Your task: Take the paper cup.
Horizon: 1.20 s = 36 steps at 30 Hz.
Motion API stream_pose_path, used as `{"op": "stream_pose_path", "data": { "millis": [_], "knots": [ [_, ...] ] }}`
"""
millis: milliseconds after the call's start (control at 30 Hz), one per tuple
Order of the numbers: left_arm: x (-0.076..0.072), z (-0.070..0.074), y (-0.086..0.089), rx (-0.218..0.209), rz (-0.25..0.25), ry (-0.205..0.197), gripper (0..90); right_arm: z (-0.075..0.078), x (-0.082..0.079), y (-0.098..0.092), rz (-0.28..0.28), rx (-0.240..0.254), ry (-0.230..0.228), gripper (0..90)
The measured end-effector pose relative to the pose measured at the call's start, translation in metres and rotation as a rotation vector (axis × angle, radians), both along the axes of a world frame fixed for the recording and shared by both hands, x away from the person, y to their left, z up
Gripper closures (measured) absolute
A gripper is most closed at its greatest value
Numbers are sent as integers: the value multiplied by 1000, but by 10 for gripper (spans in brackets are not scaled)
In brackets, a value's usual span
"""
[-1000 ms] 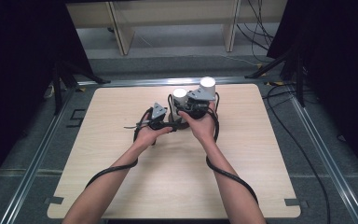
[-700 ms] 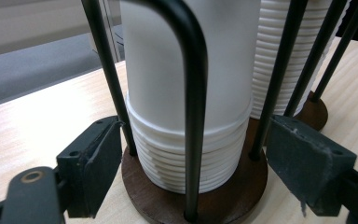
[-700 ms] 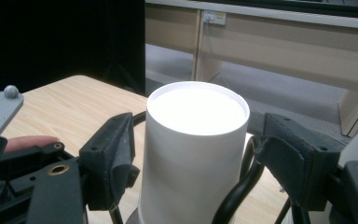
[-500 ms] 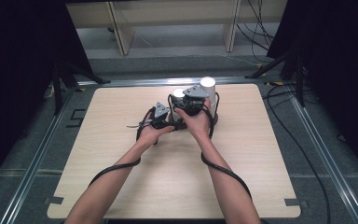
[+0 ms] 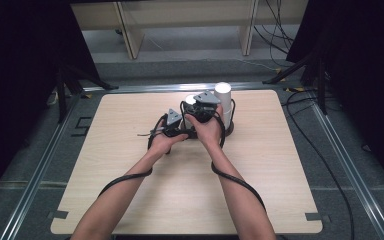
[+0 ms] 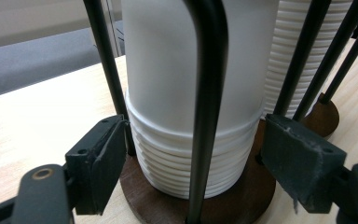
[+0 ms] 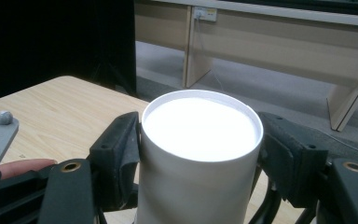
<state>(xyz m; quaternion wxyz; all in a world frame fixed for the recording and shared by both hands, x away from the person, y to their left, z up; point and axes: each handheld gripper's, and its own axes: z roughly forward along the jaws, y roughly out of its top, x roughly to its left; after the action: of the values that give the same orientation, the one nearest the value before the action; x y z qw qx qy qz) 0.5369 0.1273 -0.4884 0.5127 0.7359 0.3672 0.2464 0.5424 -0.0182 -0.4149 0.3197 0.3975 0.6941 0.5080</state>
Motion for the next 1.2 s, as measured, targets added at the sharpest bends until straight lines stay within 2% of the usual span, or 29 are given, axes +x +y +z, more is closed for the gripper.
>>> {"op": "stream_pose_path", "data": {
  "millis": [67,100,133,167,200,233,300,333,433,467,500,533,667,700,800,1033,1100,1133,1167,1200],
  "knots": [
    [0,0,0,-6,-2,0,227,0,0,0,-1,3,0,328],
    [0,1,0,22,-8,6,230,-1,1,2,-2,27,11,331],
    [0,1,0,22,-8,6,233,-1,1,2,-2,27,11,331],
    [0,1,0,24,-8,6,233,-1,1,1,-12,7,-5,333],
    [-1,0,-1,3,-1,4,234,-1,0,1,-11,33,24,336],
    [0,0,-1,-1,-4,1,234,-1,0,0,-7,55,26,341],
    [0,0,-1,-3,-4,1,235,-1,0,0,-4,59,22,342],
    [-1,1,-1,3,-1,4,235,0,0,-1,-5,59,3,345],
    [0,1,-1,7,-2,3,235,4,-3,-1,-6,66,8,349],
    [0,2,1,32,-10,3,235,5,-3,-1,1,74,-3,349],
    [0,1,1,24,-9,0,235,7,-2,-2,-3,65,-23,350],
    [1,1,1,19,-8,-1,234,9,-4,-1,-6,79,-6,350],
    [0,1,0,24,-2,1,233,15,-5,-3,7,87,-23,351],
    [0,1,0,24,-2,1,233,16,-5,-4,13,73,-43,351],
    [0,1,-1,11,2,-6,231,20,-7,-4,6,90,-22,352],
    [-2,2,0,23,5,-5,227,36,-12,-4,16,97,-65,353],
    [-1,3,3,59,-11,-9,225,40,-13,-5,20,94,-68,354],
    [-2,4,2,50,-4,-6,223,42,-13,-5,22,94,-87,354],
    [-2,4,3,61,-6,-6,219,44,-15,-5,18,105,-68,354],
    [-2,4,3,61,-4,-6,215,46,-15,-5,17,103,-74,354]
  ]
}}
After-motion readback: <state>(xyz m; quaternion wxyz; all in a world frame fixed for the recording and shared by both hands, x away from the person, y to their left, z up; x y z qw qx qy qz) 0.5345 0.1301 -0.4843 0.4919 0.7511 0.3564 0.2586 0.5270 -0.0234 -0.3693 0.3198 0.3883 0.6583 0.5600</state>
